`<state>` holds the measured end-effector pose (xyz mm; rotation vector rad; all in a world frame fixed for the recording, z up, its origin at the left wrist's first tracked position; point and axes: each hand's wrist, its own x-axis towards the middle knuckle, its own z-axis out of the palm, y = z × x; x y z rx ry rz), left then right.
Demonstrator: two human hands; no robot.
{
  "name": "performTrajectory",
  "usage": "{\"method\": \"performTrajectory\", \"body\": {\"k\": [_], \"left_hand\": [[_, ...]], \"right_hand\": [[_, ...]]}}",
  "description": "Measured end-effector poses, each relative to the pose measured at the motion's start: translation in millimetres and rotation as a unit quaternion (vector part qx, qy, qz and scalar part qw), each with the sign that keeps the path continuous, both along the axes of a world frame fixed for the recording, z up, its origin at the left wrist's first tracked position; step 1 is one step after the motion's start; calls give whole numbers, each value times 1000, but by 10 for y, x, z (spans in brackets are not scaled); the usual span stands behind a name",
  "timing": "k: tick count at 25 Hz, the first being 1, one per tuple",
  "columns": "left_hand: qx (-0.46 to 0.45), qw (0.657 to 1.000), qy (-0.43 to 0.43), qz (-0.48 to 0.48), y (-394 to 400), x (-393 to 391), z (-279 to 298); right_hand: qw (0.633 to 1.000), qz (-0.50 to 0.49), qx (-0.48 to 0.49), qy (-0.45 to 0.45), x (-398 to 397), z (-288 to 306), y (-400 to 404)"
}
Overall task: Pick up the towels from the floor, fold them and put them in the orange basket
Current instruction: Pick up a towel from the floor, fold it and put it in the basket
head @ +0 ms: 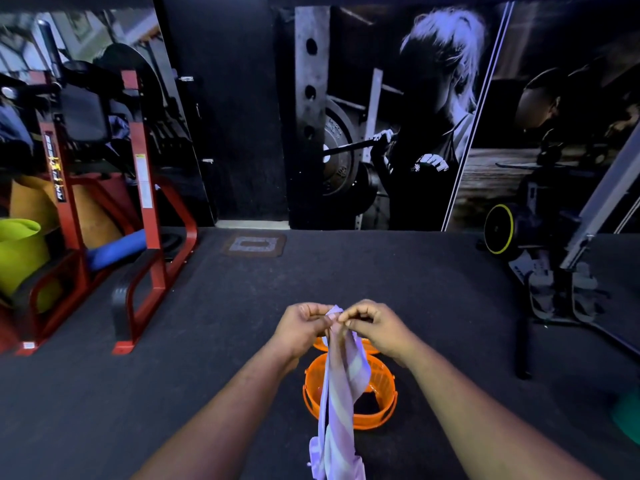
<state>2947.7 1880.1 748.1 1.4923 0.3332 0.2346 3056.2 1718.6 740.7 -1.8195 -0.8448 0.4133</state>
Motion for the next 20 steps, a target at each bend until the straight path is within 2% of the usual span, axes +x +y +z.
{"method": "performTrajectory", "body": {"k": [3, 6, 7, 10, 12, 15, 16, 17, 18, 20], "left_hand": [[27, 999, -10, -30, 43, 44, 124], [22, 998, -52, -12, 90, 116, 322], [17, 998, -66, 9, 122, 138, 387], [44, 989, -103, 96, 342, 199, 518], [126, 969, -100, 190, 635, 209, 575], [293, 915, -22, 277, 1087, 131, 588], [305, 905, -1, 295, 1148, 124, 566], [275, 909, 9, 313, 1144, 138, 562], [203, 921, 3, 333, 1114, 199, 562], [6, 937, -45, 346, 1001, 359, 713]], "right_hand": [[997, -8, -21, -68, 20, -149, -53], [975, 11, -159, -153, 69, -218, -101], [957, 12, -231, -177, 106, -216, -134], [862, -1, -438, -255, 259, -156, -315], [832, -82, -489, -249, 422, -29, -500], [849, -226, -407, -252, 645, 334, -704], [863, -257, -351, -257, 683, 490, -703], [887, -284, -273, -240, 721, 620, -662], [915, -303, -182, -195, 733, 758, -582], [948, -311, 45, -50, 731, 1081, -399]]}}
